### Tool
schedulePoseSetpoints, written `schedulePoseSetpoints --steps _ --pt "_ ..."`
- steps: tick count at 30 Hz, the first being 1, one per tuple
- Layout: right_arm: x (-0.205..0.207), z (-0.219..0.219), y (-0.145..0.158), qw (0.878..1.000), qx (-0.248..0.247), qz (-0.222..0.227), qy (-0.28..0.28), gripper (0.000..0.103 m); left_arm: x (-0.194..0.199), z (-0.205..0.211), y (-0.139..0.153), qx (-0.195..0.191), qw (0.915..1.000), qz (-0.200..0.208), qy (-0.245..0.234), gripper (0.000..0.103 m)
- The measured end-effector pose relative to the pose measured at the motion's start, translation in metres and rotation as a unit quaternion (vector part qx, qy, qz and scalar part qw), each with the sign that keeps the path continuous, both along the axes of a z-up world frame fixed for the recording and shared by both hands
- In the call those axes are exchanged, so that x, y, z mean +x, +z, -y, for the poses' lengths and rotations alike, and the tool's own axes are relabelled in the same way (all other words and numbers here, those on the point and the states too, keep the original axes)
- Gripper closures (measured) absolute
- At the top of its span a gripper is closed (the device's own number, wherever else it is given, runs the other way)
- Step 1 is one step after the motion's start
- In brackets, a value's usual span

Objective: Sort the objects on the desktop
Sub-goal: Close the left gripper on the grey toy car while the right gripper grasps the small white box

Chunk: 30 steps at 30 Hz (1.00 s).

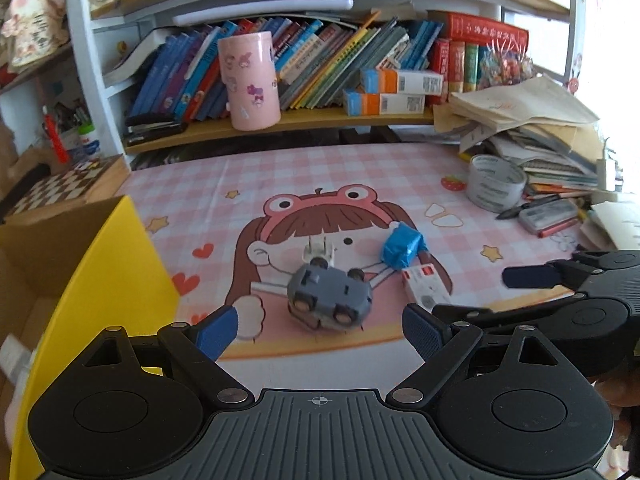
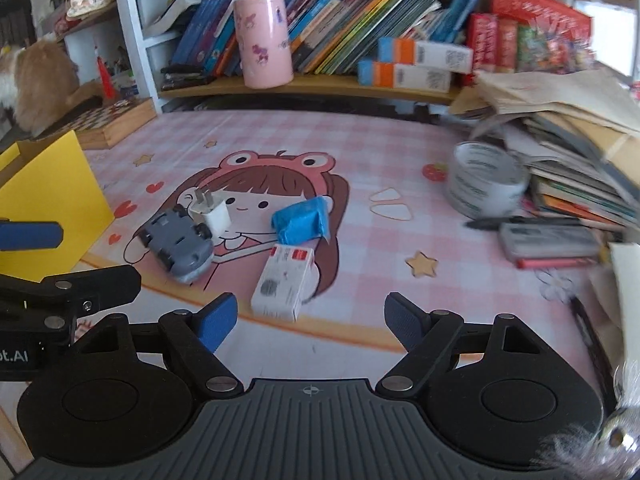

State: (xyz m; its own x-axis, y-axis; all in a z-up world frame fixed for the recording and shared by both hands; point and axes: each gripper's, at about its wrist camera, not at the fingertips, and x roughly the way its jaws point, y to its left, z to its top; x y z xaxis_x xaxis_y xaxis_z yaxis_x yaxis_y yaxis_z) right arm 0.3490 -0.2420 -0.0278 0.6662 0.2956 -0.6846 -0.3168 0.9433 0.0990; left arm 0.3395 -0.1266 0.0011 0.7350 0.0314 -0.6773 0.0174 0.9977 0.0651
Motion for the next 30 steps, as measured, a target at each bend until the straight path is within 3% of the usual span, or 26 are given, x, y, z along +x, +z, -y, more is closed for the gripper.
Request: schedulePoseSetpoints --steps 5,9,12,13,14,22,30 --pt "0.024 -0.007 -0.015 0.998 -0.001 -0.028 0.048 0.034 0.02 -0.003 -0.003 0.011 0.9999 -0.008 0.003 0.012" --pt "0.031 -0.017 -0.022 0.997 -0.017 -0.017 0.068 0.04 0.025 -0.002 -0.005 0.011 0.9999 -0.013 -0.002 0.012" --pt "0.036 -0.022 -0.023 0.996 -0.035 0.0 0.08 0.06 0.029 0.0 -0.008 0.007 0.9998 -0.016 -0.001 0.012" --pt "0.036 -0.023 -0.023 0.996 -0.041 0.005 0.085 0.074 0.03 0.001 -0.009 0.002 0.9998 -0.017 0.0 0.012" --pt "0.037 -0.021 -0.022 0.995 -0.04 0.007 0.088 0.076 0.032 0.001 -0.01 0.0 0.9998 -0.019 0.001 0.012" --pt "0.033 0.011 -0.022 0.998 -0.037 -0.001 0.052 0.076 0.046 0.01 -0.026 0.016 0.9992 -0.036 -0.013 0.012" --pt "0.021 0.021 -0.022 0.998 -0.04 -0.002 0.046 0.075 0.057 0.017 -0.043 0.056 0.9968 -0.044 -0.036 0.013"
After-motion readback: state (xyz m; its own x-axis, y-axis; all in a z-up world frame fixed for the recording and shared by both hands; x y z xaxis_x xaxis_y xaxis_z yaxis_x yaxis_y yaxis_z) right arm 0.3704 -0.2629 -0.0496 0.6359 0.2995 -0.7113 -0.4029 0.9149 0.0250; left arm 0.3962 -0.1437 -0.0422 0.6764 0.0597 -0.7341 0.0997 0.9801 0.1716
